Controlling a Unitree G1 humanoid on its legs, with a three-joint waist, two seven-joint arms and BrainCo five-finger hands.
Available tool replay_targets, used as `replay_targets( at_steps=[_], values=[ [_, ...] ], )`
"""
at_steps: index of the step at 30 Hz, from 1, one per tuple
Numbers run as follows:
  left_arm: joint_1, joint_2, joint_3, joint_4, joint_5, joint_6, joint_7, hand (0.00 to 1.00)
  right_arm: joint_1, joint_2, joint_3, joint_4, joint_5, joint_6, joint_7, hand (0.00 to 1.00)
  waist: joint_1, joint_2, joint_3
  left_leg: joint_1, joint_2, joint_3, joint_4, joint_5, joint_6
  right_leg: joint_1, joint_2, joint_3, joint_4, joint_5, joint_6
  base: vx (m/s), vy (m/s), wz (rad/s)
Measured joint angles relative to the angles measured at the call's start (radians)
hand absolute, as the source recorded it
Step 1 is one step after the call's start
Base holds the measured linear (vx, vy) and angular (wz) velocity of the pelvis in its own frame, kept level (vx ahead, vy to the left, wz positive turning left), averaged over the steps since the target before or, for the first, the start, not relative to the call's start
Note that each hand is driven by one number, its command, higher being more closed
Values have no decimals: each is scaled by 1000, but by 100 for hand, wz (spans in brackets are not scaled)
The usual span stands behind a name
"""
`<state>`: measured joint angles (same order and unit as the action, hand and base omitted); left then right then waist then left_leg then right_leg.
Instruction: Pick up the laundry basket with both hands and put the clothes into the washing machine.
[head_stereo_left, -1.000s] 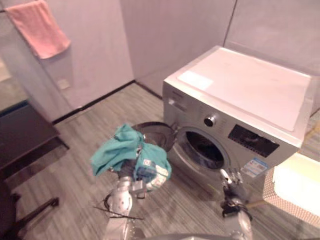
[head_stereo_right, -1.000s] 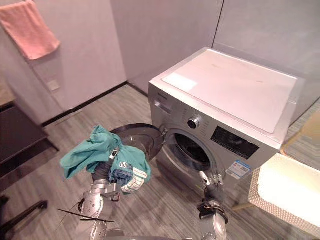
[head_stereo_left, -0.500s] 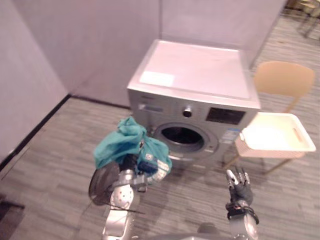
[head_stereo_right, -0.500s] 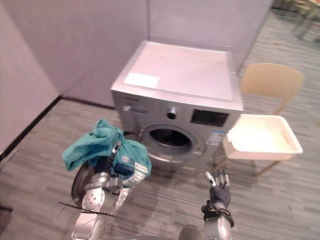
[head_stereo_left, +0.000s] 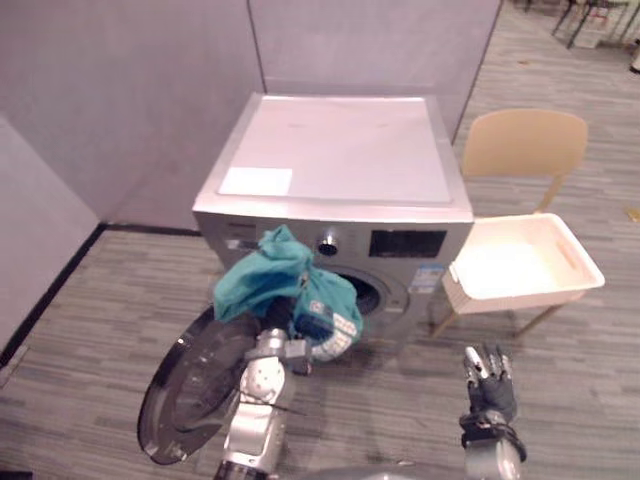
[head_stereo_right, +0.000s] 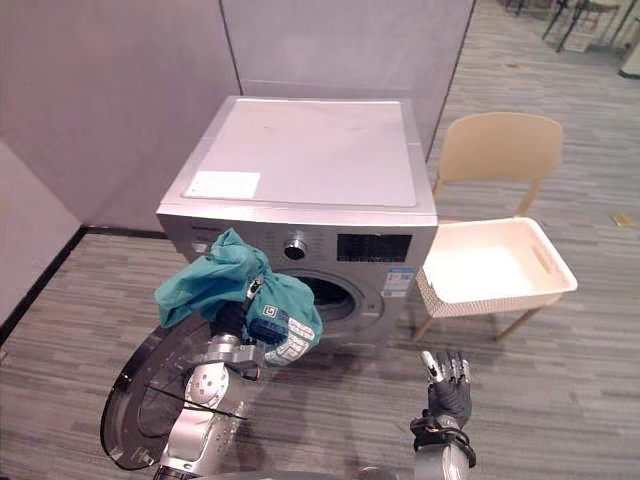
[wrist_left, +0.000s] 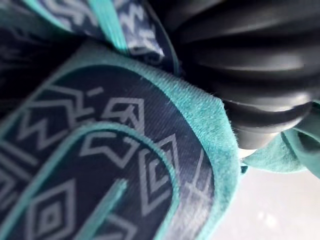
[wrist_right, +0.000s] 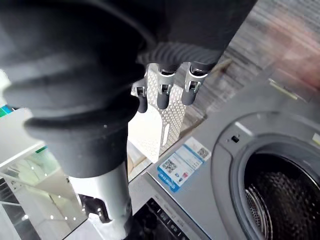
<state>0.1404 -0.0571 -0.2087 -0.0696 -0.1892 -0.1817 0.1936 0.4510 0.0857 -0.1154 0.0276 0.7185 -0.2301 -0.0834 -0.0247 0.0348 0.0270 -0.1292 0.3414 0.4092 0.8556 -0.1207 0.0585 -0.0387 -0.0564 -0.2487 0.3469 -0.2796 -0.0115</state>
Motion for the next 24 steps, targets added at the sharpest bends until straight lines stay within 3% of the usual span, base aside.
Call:
replay_targets(
  at_steps=[1, 2, 3, 5, 7, 8, 9, 10, 11, 12, 13, 14, 18, 22, 24],
  values=[
    [9, 1, 10, 0, -2, 0, 0, 100, 18, 0, 3, -17, 0, 0, 1, 0, 15, -4, 7, -75, 8, -72, 133, 148, 5, 25, -3, 16, -4, -21, -14, 84, 45, -29],
    [18, 2, 14, -1, -6, 0, -1, 100, 23, -1, 9, -24, 0, 0, 2, 0, 26, -15, 16, -121, 4, -119, 208, 231, -24, 49, -13, 34, -11, -33, -8, 142, 81, -45],
    [29, 3, 14, -3, -13, 2, -5, 100, 32, -8, 11, -27, 0, 0, 0, 0, 39, -6, 20, -178, 6, -165, 284, 157, -55, 63, -16, 51, -13, -34, -5, 142, 84, -40],
    [49, 3, 14, -8, -15, 3, -19, 100, 28, -21, 14, -27, -1, 1, -1, 0, 42, -13, 27, -246, 7, -178, 275, 76, -67, 71, -37, 81, -22, -34, -5, 159, 135, -52],
    [66, 3, 19, -8, -16, 4, -19, 100, 18, -21, 19, -27, -2, 1, -1, 0, 44, -33, 39, -257, 4, -176, 133, 63, -55, 82, -69, 116, -27, -33, -3, 185, 162, -61],
    [82, 2, 23, -14, -16, 4, -19, 100, 17, -23, 26, -34, -3, 0, -2, 0, 44, -33, 38, -231, -1, -177, -35, 62, -57, 90, -84, 129, -35, -32, 2, 208, 221, -61],
    [89, -2, 23, -15, -17, 4, -19, 100, 26, -30, 39, -38, -4, -1, -1, 0, 44, -30, 36, -181, -22, -182, -252, 70, -58, 93, -97, 147, -32, -34, 32, 212, 259, -57],
    [94, -3, 23, -18, -16, 4, -19, 100, 34, -33, 44, -41, -5, -1, -1, 0, 44, -24, 31, -151, -36, -195, -356, 83, -63, 93, -100, 154, -30, -41, 52, 218, 336, -47],
    [107, -2, 30, -21, -16, 4, -18, 100, 37, -33, 54, -33, -9, 2, -1, 0, 42, -36, 9, -107, -78, -229, -430, 32, -147, 87, -123, 188, -31, -59, 93, 190, 269, -20],
    [106, -4, 37, -20, -16, 8, -16, 100, 39, -24, 55, -33, -16, 2, 0, 0, 31, -47, 4, -102, -94, -230, -450, 15, -169, 85, -135, 194, -36, -56, 97, 244, 307, 2],
    [101, -5, 45, -21, -16, 11, -16, 100, 47, -2, 55, -27, -23, 3, 0, 0, 27, -69, 3, -101, -116, -224, -468, -1, -178, 82, -158, 201, -44, -30, 133, 273, 341, 26],
    [105, -3, 51, -21, -16, 11, -16, 100, 45, 15, 56, -11, -25, 9, 0, 0, 30, -84, 2, -101, -130, -215, -472, -6, -171, 89, -169, 213, -64, 8, 145, 251, 351, 19],
    [133, 7, 54, -54, -15, 9, -17, 100, 20, 10, 58, 39, -39, 18, 31, 0, 43, -95, -7, -74, -138, -181, -487, -12, -161, 76, -178, 269, -81, 126, 181, 172, 247, -16],
    [144, 19, 46, -82, -15, 0, -17, 100, 7, 5, 66, 90, -62, 22, 42, 0, 41, -104, -26, -81, -147, -138, -523, -12, -161, 28, -188, 305, -92, 157, 206, 106, 93, -32],
    [152, 21, 30, -83, -17, -11, -18, 100, 15, 0, 65, 115, -62, 29, 44, 0, 42, -89, -23, -93, -140, -134, -528, -11, -161, -15, -176, 304, -49, 165, 220, 67, 38, -14]
  ],
)
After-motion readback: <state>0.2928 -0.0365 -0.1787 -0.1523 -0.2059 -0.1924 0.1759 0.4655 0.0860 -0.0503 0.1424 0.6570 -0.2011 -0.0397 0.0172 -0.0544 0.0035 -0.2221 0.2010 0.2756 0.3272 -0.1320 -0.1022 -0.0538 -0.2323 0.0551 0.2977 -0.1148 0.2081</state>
